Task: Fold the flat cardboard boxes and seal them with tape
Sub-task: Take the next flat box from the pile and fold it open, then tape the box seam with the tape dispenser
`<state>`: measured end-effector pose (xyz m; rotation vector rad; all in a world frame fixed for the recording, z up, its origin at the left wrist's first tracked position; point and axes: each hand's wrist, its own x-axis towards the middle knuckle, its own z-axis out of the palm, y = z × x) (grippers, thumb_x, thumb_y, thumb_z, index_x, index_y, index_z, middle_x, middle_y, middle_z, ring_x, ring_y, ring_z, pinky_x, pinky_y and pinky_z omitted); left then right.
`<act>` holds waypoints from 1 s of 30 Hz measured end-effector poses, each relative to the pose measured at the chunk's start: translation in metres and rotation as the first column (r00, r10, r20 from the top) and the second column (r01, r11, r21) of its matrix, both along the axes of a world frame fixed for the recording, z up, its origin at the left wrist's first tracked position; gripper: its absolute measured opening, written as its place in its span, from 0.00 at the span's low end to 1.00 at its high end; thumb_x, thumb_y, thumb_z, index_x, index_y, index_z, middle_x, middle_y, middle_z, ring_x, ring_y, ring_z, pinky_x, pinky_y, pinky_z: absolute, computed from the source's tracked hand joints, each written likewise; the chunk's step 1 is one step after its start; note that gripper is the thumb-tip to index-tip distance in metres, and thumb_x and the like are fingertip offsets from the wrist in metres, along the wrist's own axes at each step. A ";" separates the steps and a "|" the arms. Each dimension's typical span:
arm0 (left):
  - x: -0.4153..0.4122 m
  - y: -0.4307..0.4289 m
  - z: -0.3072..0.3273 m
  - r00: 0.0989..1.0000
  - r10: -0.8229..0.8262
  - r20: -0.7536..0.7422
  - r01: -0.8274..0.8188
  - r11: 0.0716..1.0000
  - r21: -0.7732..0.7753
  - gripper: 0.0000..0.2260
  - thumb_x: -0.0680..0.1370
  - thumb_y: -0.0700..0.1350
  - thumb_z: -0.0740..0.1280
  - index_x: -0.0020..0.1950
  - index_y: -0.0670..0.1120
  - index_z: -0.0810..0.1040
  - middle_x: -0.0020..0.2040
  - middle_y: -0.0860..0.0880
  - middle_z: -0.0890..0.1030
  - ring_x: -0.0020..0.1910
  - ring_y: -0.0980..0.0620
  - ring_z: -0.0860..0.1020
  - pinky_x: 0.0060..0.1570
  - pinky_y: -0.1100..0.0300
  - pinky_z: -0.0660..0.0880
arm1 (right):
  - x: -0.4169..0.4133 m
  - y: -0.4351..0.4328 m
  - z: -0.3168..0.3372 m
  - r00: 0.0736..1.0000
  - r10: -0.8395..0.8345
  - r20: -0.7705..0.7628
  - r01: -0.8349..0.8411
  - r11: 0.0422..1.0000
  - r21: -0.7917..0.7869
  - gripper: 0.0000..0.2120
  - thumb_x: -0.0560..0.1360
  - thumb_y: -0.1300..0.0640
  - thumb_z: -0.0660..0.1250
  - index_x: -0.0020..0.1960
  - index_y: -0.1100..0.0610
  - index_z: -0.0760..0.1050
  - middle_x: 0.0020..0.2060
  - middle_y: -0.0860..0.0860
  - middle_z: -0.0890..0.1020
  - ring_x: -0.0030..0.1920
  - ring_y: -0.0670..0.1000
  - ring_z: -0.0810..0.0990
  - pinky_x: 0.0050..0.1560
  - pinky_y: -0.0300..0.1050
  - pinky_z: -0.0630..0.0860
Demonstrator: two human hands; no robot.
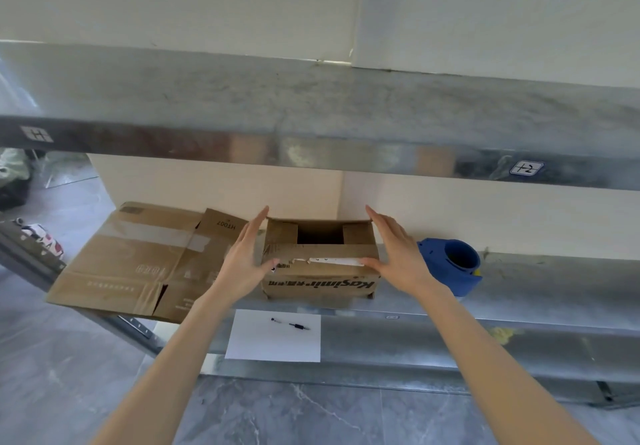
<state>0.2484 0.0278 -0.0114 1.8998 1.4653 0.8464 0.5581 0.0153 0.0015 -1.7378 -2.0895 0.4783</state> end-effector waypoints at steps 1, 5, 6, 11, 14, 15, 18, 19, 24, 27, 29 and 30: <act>-0.001 0.001 -0.002 1.000 -0.008 -0.003 0.008 1.000 -0.016 0.40 0.74 0.40 0.74 0.79 0.57 0.56 0.76 0.56 0.64 0.72 0.57 0.64 0.69 0.54 0.65 | 0.001 0.001 -0.002 1.000 0.010 0.010 -0.010 1.000 -0.012 0.39 0.76 0.50 0.72 0.80 0.45 0.53 0.74 0.48 0.64 0.73 0.52 0.64 0.70 0.55 0.67; -0.004 0.000 -0.009 1.000 -0.005 0.007 0.006 0.998 -0.060 0.26 0.76 0.42 0.72 0.72 0.52 0.70 0.67 0.58 0.68 0.69 0.51 0.70 0.63 0.53 0.74 | 0.007 0.000 -0.013 0.999 0.039 -0.026 -0.040 0.998 -0.041 0.23 0.79 0.48 0.67 0.73 0.48 0.69 0.67 0.44 0.69 0.67 0.49 0.70 0.65 0.50 0.70; -0.004 -0.001 -0.009 1.000 -0.007 0.004 0.007 0.998 -0.062 0.24 0.76 0.43 0.72 0.71 0.51 0.71 0.66 0.58 0.68 0.69 0.51 0.70 0.62 0.53 0.74 | 0.008 0.001 -0.015 0.999 0.042 -0.019 -0.042 0.998 -0.038 0.23 0.79 0.47 0.66 0.73 0.48 0.70 0.67 0.44 0.69 0.66 0.48 0.70 0.65 0.49 0.70; -0.004 0.002 -0.005 0.969 0.024 -0.248 -0.015 0.999 0.036 0.23 0.76 0.50 0.72 0.71 0.51 0.72 0.69 0.54 0.71 0.72 0.49 0.66 0.70 0.51 0.65 | 0.008 0.002 -0.018 0.999 0.050 -0.008 -0.050 0.998 -0.030 0.23 0.80 0.46 0.65 0.73 0.48 0.69 0.68 0.43 0.68 0.66 0.48 0.70 0.64 0.50 0.71; 0.008 0.001 0.002 0.916 0.087 -0.391 -0.009 0.980 0.197 0.22 0.75 0.51 0.72 0.69 0.50 0.75 0.69 0.52 0.73 0.75 0.46 0.63 0.75 0.45 0.57 | 0.007 0.000 -0.017 0.995 0.052 -0.081 -0.056 0.997 -0.048 0.23 0.80 0.49 0.66 0.74 0.49 0.68 0.69 0.44 0.68 0.67 0.48 0.70 0.66 0.50 0.72; 0.015 0.001 0.005 0.912 0.085 -0.401 0.012 0.972 0.233 0.21 0.75 0.50 0.72 0.68 0.50 0.76 0.69 0.52 0.74 0.75 0.46 0.63 0.75 0.44 0.57 | 0.007 -0.001 -0.016 0.989 0.045 -0.141 -0.053 0.997 -0.053 0.23 0.80 0.50 0.66 0.73 0.49 0.68 0.69 0.45 0.68 0.67 0.48 0.69 0.67 0.48 0.71; 0.039 0.000 0.011 0.909 0.049 -0.414 0.073 0.958 0.276 0.20 0.75 0.47 0.71 0.67 0.48 0.77 0.69 0.51 0.75 0.73 0.46 0.67 0.73 0.46 0.60 | 0.011 -0.003 -0.012 0.928 -0.035 -0.371 0.028 0.999 -0.024 0.21 0.80 0.54 0.66 0.73 0.48 0.69 0.69 0.44 0.69 0.68 0.43 0.69 0.66 0.34 0.65; 0.046 0.000 0.012 0.905 0.042 -0.424 0.093 0.952 0.292 0.20 0.75 0.45 0.71 0.67 0.47 0.77 0.68 0.50 0.75 0.71 0.46 0.69 0.72 0.47 0.61 | 0.015 -0.003 -0.010 0.913 -0.081 -0.399 0.085 0.996 -0.007 0.21 0.80 0.54 0.66 0.72 0.49 0.69 0.68 0.44 0.69 0.68 0.43 0.69 0.64 0.32 0.64; 0.072 -0.001 0.012 0.903 0.045 -0.427 0.107 0.940 0.325 0.22 0.74 0.42 0.72 0.68 0.46 0.76 0.67 0.50 0.77 0.67 0.46 0.74 0.67 0.49 0.67 | 0.070 -0.003 -0.016 0.959 -0.276 -0.065 0.270 0.959 -0.083 0.23 0.79 0.59 0.67 0.73 0.54 0.68 0.71 0.53 0.69 0.68 0.57 0.71 0.63 0.51 0.73; 0.083 0.000 0.011 0.902 0.059 -0.429 0.084 0.948 0.307 0.23 0.75 0.47 0.71 0.70 0.47 0.75 0.69 0.50 0.75 0.68 0.46 0.73 0.67 0.49 0.66 | 0.101 -0.008 -0.024 0.933 -0.288 0.214 0.324 0.933 -0.157 0.27 0.78 0.55 0.67 0.76 0.50 0.64 0.71 0.52 0.69 0.68 0.58 0.70 0.59 0.52 0.75; 0.088 0.000 0.010 0.895 0.083 -0.438 0.065 0.948 0.312 0.23 0.75 0.49 0.71 0.70 0.47 0.75 0.68 0.51 0.76 0.67 0.47 0.73 0.67 0.49 0.66 | 0.115 -0.010 -0.027 0.910 -0.250 0.330 0.324 0.927 -0.191 0.31 0.77 0.51 0.68 0.77 0.46 0.59 0.71 0.51 0.68 0.69 0.58 0.68 0.60 0.50 0.74; 0.091 -0.001 0.009 0.893 0.095 -0.439 0.055 0.947 0.316 0.22 0.75 0.49 0.71 0.69 0.47 0.76 0.68 0.50 0.76 0.67 0.47 0.74 0.67 0.48 0.66 | 0.121 -0.010 -0.027 0.908 -0.226 0.353 0.315 0.924 -0.217 0.34 0.77 0.49 0.68 0.78 0.45 0.57 0.70 0.52 0.69 0.69 0.58 0.68 0.61 0.50 0.74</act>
